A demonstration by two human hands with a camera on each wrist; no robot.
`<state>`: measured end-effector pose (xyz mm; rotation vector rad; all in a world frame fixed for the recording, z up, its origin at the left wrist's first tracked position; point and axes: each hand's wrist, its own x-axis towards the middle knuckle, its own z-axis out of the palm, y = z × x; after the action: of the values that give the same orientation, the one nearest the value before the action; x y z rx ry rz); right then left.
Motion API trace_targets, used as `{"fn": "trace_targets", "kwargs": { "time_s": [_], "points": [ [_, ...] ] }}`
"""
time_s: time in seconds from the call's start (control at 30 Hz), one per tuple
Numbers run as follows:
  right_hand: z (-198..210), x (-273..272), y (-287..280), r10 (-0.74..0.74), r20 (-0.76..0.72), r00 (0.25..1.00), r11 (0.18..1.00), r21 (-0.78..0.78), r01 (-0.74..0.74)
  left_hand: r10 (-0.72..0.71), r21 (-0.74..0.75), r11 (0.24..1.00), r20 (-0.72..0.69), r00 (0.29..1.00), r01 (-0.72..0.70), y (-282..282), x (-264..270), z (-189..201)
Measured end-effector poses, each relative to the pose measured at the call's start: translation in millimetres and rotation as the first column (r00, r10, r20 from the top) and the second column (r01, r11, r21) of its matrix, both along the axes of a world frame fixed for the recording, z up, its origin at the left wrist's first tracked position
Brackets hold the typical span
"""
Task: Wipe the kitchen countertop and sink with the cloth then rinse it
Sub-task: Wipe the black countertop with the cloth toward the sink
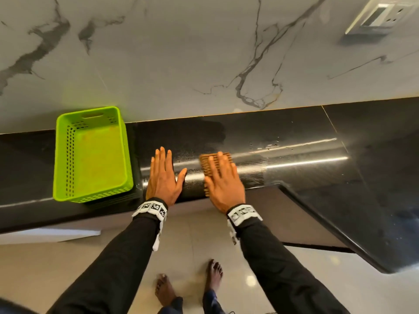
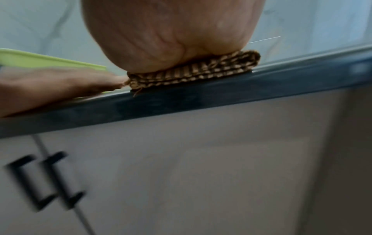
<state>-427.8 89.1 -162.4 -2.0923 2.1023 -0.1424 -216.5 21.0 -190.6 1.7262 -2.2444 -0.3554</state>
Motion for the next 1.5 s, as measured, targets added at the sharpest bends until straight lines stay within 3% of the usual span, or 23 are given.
{"fn": "trace_targets", "kwargs": {
  "time_s": [0.17,0.23,0.3,0.33,0.43,0.5,0.57,0.63,0.7,0.8,0.9,0.97,1.03,1.13,1.23,1.3,1.37,1.43,1.5],
  "points": [
    [8.7,-159.7,30.3,-0.393,-0.045,0.919,0.918,0.034,0.394,-0.012,0.011,1.0,0.068,0.998,0.011,5.8,-7.7,-1.7],
    [6.4,-169.6,27.2,-0.477,-0.053,0.877,0.875,0.06,0.48,-0.014,-0.001,1.0,0.084,0.996,0.014,5.0,-7.6,-3.0],
    [5.0,-134.1,12.8,-0.509,-0.064,0.859,0.857,0.056,0.512,0.001,0.005,1.0,0.064,0.998,-0.001,4.4,-8.5,-2.7],
    [5.2,-106.3,6.8,-0.468,-0.058,0.882,0.88,0.055,0.471,0.006,0.012,1.0,0.041,0.999,-0.007,4.7,-8.8,-2.3],
    [-1.2,-12.4,-15.8,-0.131,-0.013,0.991,0.991,0.02,0.131,0.024,0.006,1.0,-0.04,0.999,-0.023,2.3,-9.2,-4.4],
    [2.6,33.8,-28.9,0.054,0.025,0.998,0.998,0.04,-0.055,0.026,0.019,1.0,-0.077,0.997,-0.025,2.2,-6.8,-6.2],
    [3.6,35.8,-34.4,0.156,0.033,0.987,0.985,0.064,-0.158,0.027,0.018,1.0,-0.088,0.996,-0.026,2.4,-4.3,-8.5],
    [5.2,-6.8,-38.0,0.169,0.05,0.984,0.984,0.057,-0.171,0.03,0.017,0.999,-0.079,0.996,-0.029,0.6,-3.6,-7.7],
    [8.0,-76.8,-36.5,-0.012,0.017,1.0,0.997,0.08,0.011,0.036,0.016,0.999,-0.064,0.997,-0.035,4.0,-5.1,-6.4],
    [15.7,-182.3,-28.5,-0.35,-0.037,0.936,0.926,0.137,0.352,0.05,0.012,0.999,-0.045,0.998,-0.049,4.5,-7.6,-4.8],
    [21.1,-189.7,-31.0,-0.479,-0.079,0.874,0.856,0.178,0.485,0.051,0.015,0.999,-0.012,0.999,-0.051,2.3,-10.4,-4.4],
    [19.7,-136.2,-37.9,-0.379,-0.072,0.922,0.904,0.186,0.386,0.042,0.03,0.999,-0.016,0.999,-0.042,2.2,-12.1,-3.7],
    [13.3,-59.7,-46.1,-0.153,-0.017,0.988,0.979,0.132,0.154,0.036,0.022,0.999,-0.023,0.999,-0.036,1.9,-12.9,-4.2],
    [7.5,38.7,-61.5,0.171,0.013,0.985,0.979,0.114,-0.171,0.073,0.005,0.997,-0.018,0.997,-0.073,3.6,-10.1,-3.5],
    [13.4,19.7,-75.6,0.34,0.045,0.939,0.932,0.119,-0.343,0.089,-0.026,0.996,0.032,0.996,-0.088,5.4,-9.2,-2.7],
    [17.1,-49.6,-84.0,0.227,0.026,0.974,0.967,0.109,-0.229,0.082,0.005,0.997,0.011,0.997,-0.082,5.1,-11.4,-0.9],
    [22.6,-134.2,-87.0,-0.05,-0.034,0.998,0.989,0.137,0.054,0.083,0.032,0.996,0.005,0.997,-0.083,9.5,-15.1,-0.6],
    [28.9,-202.6,-84.2,-0.287,-0.064,0.956,0.938,0.186,0.293,0.095,0.032,0.995,0.013,0.995,-0.095,13.9,-15.4,-0.5],
    [26.0,-230.2,-85.0,-0.441,-0.073,0.894,0.865,0.23,0.445,0.093,0.024,0.995,0.015,0.996,-0.093,11.8,-13.6,0.6]
  ]
}}
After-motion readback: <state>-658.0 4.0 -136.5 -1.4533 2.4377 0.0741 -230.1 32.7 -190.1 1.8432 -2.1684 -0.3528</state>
